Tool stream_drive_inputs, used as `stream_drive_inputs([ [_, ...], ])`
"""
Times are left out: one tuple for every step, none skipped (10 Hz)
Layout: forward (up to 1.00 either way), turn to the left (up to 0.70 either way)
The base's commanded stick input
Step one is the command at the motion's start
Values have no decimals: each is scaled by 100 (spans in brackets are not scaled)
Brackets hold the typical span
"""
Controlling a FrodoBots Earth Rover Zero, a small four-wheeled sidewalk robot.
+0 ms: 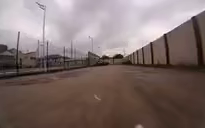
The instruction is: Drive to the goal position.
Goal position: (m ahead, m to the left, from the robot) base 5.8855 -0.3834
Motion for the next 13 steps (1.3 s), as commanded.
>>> stream_drive_inputs([
  [70, 0],
  [70, 0],
  [70, 0],
  [70, 0],
  [70, -7],
  [70, -31],
  [70, -17],
  [70, 0],
  [70, 0],
  [70, -18],
  [70, -35],
  [70, -35],
  [70, -16],
])
